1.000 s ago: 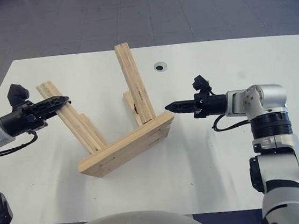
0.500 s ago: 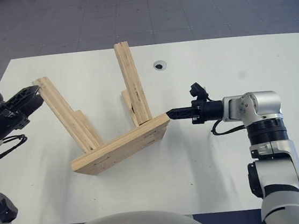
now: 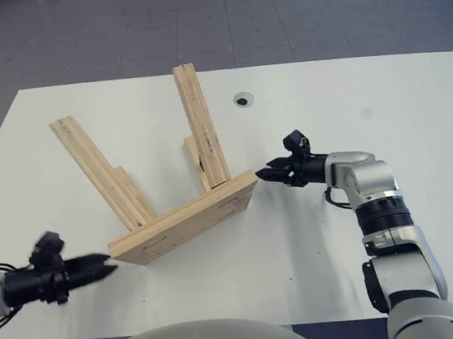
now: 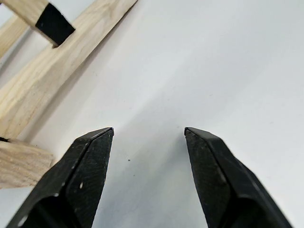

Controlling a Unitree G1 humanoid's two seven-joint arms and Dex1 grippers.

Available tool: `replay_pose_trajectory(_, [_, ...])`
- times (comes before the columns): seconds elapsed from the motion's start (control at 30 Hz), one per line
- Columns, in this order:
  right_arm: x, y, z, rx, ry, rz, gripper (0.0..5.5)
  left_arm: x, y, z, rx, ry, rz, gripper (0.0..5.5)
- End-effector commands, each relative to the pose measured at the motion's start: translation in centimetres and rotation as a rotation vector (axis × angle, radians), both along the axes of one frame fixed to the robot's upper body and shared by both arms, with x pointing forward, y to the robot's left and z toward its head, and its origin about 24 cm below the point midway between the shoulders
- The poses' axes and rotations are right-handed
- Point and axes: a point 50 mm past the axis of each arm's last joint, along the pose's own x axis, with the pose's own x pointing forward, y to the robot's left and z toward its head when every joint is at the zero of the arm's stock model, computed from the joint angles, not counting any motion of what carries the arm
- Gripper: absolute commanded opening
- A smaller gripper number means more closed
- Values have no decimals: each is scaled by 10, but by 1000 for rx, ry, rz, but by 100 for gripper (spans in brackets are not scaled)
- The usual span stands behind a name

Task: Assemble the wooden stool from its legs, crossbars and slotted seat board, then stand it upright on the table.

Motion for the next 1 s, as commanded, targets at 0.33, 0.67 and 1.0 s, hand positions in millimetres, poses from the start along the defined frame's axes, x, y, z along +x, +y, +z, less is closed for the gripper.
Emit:
replay_pose_trajectory(0.33, [-31, 23, 9, 52, 14, 191, 276, 37, -31, -10, 35, -181, 37, 220])
replay_pose_trajectory(0.67, [-33, 9, 16, 6, -7, 117, 276, 62, -19, -11, 37, -210, 80, 220])
replay_pose_trajectory(1.0, [-48, -13, 43, 34, -89, 154, 278, 63, 5, 4, -17, -257, 29, 240])
